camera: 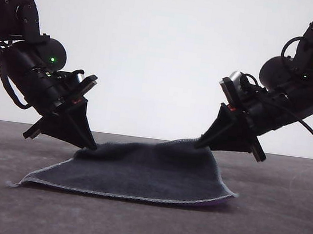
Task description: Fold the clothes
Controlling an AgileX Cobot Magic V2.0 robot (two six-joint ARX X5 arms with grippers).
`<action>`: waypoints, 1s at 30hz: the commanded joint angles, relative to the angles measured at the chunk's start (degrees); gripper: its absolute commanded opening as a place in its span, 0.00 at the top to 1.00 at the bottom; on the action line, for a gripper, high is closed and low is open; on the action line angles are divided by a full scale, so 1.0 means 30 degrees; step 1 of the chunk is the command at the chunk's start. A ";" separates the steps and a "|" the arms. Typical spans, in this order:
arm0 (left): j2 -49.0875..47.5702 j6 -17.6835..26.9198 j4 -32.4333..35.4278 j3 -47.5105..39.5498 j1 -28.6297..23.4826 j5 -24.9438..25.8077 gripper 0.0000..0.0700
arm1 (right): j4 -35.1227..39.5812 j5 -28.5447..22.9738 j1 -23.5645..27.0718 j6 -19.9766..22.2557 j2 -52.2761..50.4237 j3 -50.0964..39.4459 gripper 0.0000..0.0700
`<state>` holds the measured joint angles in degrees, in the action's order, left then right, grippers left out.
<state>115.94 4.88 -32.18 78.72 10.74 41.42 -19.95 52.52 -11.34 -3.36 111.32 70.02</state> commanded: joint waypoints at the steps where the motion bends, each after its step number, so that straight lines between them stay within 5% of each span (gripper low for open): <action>1: 0.0153 0.1073 -0.0530 0.0415 0.0029 0.0362 1.00 | -0.0888 0.0328 -0.0049 0.1644 -0.0039 0.0306 1.00; 8: -0.0311 0.2830 -0.3461 0.0415 0.0029 0.1748 1.00 | -0.4035 0.1492 -0.0049 0.3826 -0.0042 0.0306 1.00; 30: -0.0423 0.5731 -0.9569 0.0415 -0.0044 0.2364 1.00 | -0.9046 0.2584 -0.0071 0.6355 -0.0042 0.0306 1.00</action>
<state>114.41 20.39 -60.46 78.76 10.61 48.01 -46.76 59.92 -11.33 13.79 111.02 70.02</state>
